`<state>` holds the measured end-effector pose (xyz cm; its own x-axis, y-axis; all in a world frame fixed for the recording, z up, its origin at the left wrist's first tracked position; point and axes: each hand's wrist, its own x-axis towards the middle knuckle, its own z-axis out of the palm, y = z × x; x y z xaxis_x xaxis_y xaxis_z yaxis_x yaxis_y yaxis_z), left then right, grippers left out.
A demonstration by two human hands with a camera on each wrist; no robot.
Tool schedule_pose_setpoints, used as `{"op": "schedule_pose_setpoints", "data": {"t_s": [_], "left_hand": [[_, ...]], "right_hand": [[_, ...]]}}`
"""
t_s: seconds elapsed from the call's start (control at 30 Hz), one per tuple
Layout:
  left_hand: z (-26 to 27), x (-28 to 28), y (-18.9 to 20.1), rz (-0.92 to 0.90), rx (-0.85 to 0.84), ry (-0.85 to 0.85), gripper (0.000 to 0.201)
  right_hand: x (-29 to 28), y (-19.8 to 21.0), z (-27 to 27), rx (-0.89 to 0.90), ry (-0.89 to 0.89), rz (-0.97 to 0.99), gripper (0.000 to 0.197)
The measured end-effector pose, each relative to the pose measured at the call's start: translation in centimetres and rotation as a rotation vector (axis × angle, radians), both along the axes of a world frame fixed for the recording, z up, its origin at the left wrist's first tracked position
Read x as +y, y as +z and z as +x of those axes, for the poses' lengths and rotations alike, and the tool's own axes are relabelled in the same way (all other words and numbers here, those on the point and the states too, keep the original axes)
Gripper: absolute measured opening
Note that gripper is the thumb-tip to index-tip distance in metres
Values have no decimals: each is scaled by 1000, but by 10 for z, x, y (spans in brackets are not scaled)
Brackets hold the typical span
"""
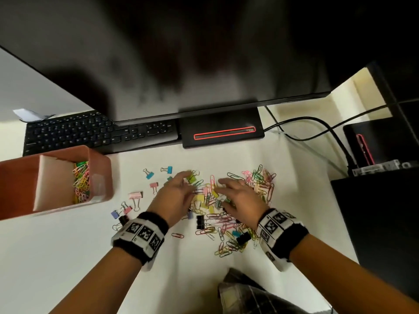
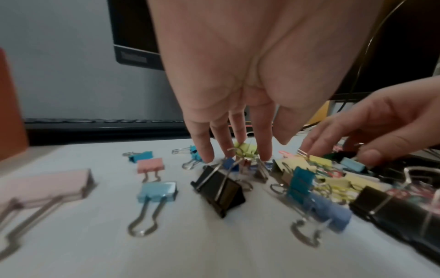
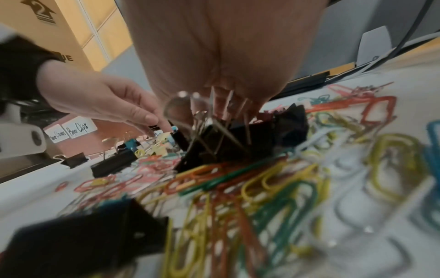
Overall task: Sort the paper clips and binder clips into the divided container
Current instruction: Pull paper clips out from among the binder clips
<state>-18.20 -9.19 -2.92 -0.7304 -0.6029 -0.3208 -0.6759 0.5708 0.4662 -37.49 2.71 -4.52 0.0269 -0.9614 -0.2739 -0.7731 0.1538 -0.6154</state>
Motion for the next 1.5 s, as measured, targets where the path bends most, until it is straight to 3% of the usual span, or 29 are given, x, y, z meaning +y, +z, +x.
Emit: {"op": "schedule_pose_setpoints", "data": {"t_s": [0.17,0.27,0.4,0.6,0.7,0.83,1.03,1.27,1.37,1.5], "left_hand": [[0,-3,8,-124,95,93,24],[-12,-4,11,-95,105,41,35],[-25,-2,3,-18,-24,-35,50],[-25,-13,-6,-132,-58,-85,30],[-21,-16,-7,-152,-47,-76,17],[-12,-17,-12,-135,-45,-24,5],[-16,-14,-11,-188,-141,-52,11],[-19,-14,-9,-213,-228,-37,11],[-18,-15,-5,-197,-185,-42,12],[-16,-20,6,-127,-5,35,22]], "right_hand": [[-11,9,-5,29,-112,-64,43],[-27,16,-5,72,-32,78,57],[-42,17,3,117,76,197,66],[-50,11,7,87,52,181,39],[-48,8,3,84,-8,178,23],[-45,8,1,65,-106,205,18],[-46,14,1,11,-163,215,12],[-40,25,-15,-157,-350,115,6],[-36,30,-26,-141,-431,101,7],[-31,33,-42,-200,-559,76,20]]}}
